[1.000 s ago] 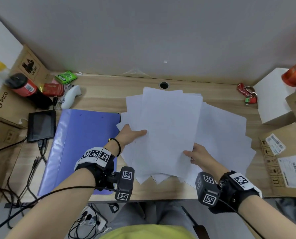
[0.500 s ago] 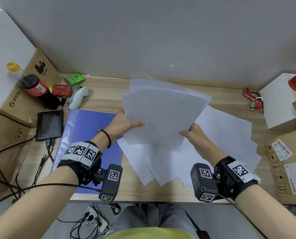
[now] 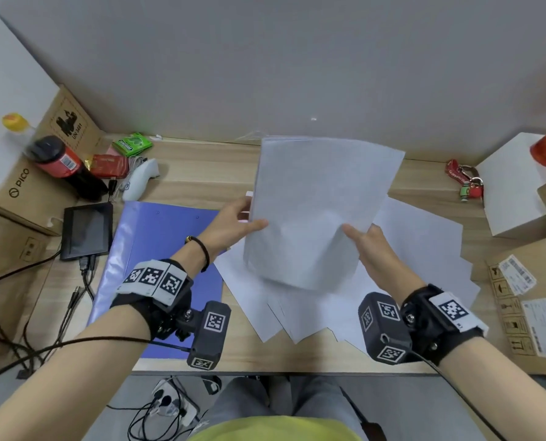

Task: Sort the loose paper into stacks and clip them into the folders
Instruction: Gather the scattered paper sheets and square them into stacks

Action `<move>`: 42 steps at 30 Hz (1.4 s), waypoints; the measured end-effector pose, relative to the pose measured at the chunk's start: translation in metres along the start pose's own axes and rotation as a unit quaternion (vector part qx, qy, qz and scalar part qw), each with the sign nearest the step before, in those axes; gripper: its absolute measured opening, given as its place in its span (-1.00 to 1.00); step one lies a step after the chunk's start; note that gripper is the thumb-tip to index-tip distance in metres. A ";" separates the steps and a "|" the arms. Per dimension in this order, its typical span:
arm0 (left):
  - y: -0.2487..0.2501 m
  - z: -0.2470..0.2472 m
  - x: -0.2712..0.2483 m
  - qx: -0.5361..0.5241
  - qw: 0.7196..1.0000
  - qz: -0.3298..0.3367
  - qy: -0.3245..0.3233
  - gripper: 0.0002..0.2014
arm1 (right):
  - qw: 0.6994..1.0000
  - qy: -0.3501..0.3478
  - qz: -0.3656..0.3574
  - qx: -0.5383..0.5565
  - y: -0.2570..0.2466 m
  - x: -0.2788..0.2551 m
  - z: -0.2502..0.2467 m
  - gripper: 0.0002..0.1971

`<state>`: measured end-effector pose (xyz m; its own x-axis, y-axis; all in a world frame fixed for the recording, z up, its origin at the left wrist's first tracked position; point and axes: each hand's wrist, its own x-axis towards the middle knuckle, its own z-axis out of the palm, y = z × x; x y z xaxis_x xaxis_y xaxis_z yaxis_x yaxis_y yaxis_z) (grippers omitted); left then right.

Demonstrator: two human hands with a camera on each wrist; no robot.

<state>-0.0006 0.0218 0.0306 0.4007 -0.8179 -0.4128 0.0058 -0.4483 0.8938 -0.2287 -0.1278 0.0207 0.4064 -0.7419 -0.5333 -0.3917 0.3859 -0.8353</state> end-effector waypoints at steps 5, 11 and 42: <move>-0.053 -0.008 0.008 0.081 0.981 -0.167 0.048 -0.32 | 0.983 0.062 0.172 -0.015 0.054 0.006 -0.018 -0.31; -0.091 0.013 0.014 0.153 0.964 -0.218 -0.002 -0.02 | 0.967 0.076 0.239 -0.051 0.090 0.008 -0.026 -0.35; -0.084 0.060 0.062 0.020 0.967 -0.211 0.142 -0.16 | 0.959 0.033 0.278 -0.033 0.079 0.010 -0.048 -0.56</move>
<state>-0.0314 -0.0131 -0.0806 0.6058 -0.4292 -0.6699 0.1906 -0.7392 0.6459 -0.2952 -0.1311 -0.0447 0.0674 -0.4646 -0.8830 -0.5856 0.6981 -0.4120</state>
